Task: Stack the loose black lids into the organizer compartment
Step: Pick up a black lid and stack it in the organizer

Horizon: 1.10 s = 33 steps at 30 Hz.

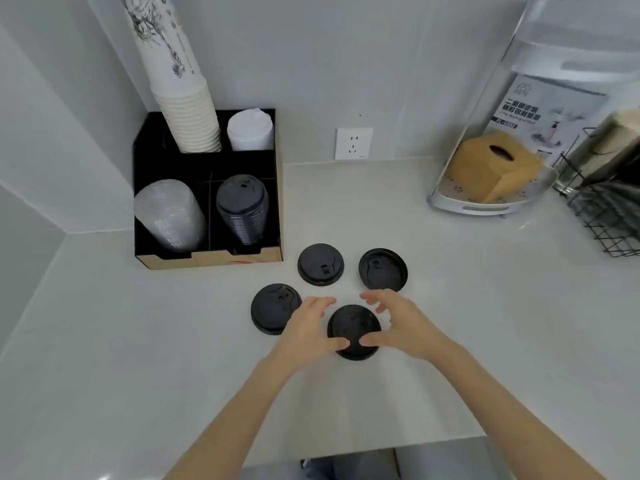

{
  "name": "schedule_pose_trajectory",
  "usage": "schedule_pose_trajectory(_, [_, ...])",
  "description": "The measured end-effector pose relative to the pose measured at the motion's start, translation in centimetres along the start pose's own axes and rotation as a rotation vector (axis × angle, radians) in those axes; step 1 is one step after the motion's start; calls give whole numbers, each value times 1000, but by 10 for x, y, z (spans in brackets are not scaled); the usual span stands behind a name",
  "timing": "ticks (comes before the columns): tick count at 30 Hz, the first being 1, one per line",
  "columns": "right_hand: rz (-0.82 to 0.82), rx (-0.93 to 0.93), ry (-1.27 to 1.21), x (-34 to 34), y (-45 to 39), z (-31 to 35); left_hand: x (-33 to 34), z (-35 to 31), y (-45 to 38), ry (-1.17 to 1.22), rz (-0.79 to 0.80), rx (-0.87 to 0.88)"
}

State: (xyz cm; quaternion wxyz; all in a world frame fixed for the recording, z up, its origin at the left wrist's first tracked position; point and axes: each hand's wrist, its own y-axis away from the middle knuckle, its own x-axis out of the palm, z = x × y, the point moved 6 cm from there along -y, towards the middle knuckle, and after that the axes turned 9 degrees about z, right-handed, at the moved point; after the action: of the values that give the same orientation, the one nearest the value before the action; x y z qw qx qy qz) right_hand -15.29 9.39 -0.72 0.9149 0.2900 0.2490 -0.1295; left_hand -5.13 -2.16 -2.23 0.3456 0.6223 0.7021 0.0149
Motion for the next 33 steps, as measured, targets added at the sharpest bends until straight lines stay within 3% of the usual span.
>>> schedule_pose_trajectory(8, [-68, 27, 13, 24, 3, -29, 26, 5, -5, -79, -138, 63])
schedule_pose_trajectory(17, [-146, -30, -28, 17, -3, -23, 19, 1, -8, -39, -174, 48])
schedule_pose_trajectory(33, [-212, -323, -18, -42, -44, 89, -105, -30, 14, 8, -478, 215])
